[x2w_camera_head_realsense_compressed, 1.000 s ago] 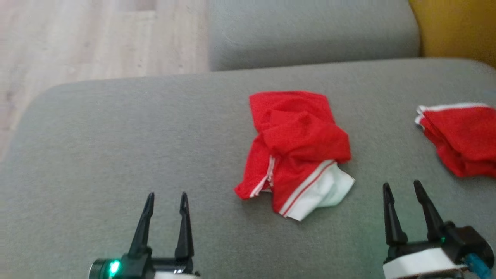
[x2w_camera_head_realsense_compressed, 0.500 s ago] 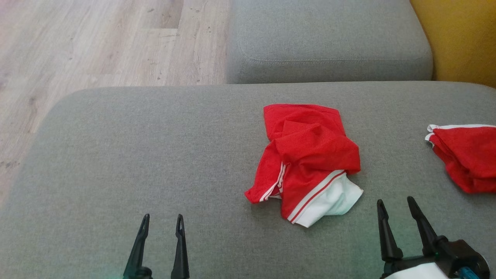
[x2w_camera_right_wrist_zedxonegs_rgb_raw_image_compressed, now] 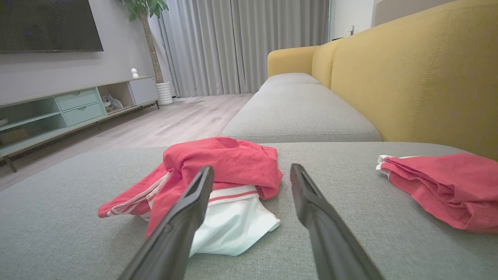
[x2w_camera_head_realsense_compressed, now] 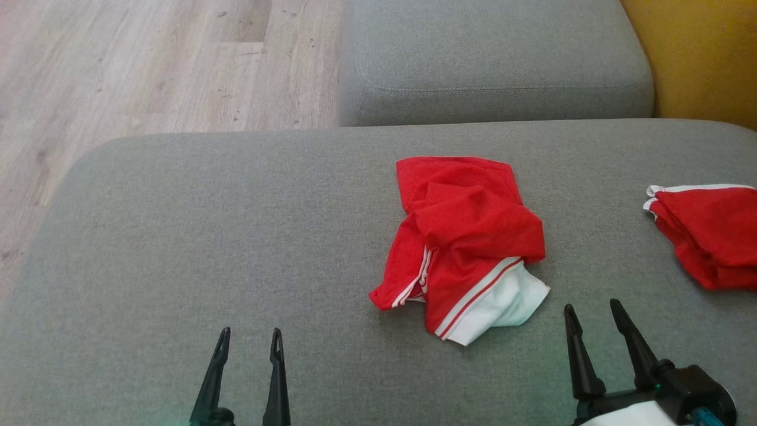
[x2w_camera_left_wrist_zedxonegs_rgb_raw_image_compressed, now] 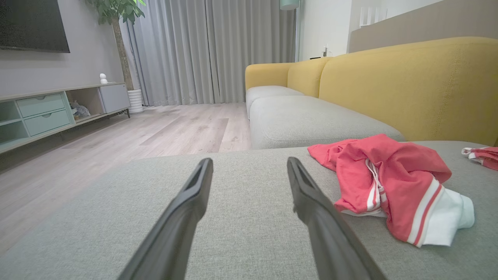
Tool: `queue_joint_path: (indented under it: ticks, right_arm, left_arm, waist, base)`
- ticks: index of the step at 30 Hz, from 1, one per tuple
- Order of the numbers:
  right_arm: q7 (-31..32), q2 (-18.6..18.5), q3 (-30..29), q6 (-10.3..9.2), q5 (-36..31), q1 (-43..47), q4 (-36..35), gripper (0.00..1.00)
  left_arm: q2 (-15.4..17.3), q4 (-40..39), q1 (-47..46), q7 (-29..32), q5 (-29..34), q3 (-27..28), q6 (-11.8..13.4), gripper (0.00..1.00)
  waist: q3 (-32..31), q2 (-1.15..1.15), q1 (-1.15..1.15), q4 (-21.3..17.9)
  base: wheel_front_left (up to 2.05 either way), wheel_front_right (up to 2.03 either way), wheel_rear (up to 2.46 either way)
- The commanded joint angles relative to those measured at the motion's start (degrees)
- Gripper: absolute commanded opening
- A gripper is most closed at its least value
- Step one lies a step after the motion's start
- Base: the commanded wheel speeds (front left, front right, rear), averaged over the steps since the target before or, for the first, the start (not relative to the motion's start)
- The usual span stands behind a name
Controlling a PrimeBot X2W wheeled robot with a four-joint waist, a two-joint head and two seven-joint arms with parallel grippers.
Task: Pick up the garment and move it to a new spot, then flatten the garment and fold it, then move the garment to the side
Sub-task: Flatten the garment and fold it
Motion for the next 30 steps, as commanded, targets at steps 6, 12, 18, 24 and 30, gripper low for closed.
queue_joint_path:
  ticks: [6, 12, 18, 24, 30]
  right_arm:
    - [-0.22, -0.41, 1.33, 0.12, 0.19, -2.45, -2.24, 1.0]
    - [-0.22, -0.41, 2.14, 0.12, -0.15, -3.28, -2.76, 1.0]
    - [-0.22, -0.41, 2.78, 0.12, -0.88, -4.47, -3.22, 1.0]
    - [-0.22, -0.82, 2.97, 0.12, -1.22, -6.25, -3.96, 1.0]
    - [-0.22, -1.27, 3.61, 0.12, -0.8, -8.02, -4.3, 1.0]
  left_arm:
    - [-0.25, -1.3, -2.24, -0.53, -0.4, 1.47, -0.08, 1.0]
    - [-0.25, 8.39, -3.92, -0.53, -4.64, -3.34, -6.53, 1.0]
    - [-0.25, 24.54, -12.66, -0.53, -9.09, -12.37, -14.31, 1.0]
    - [-0.25, 34.07, -23.1, -0.33, -16.2, -21.58, -15.81, 1.0]
    - [-0.25, 39.25, -30.97, -0.29, -22.12, -25.46, -14.5, 1.0]
  waist:
    - [0.27, 0.0, 0.0, -0.48]
    - [1.66, 0.0, 0.0, -2.37]
    - [3.88, 0.0, 0.0, -6.55]
    - [7.45, 0.0, 0.0, -11.12]
    - [10.7, 0.0, 0.0, -14.5]
  base:
    - [0.0, 0.0, 0.0]
    - [0.0, 0.0, 0.0]
    - [0.0, 0.0, 0.0]
    - [0.0, 0.0, 0.0]
    - [0.0, 0.0, 0.0]
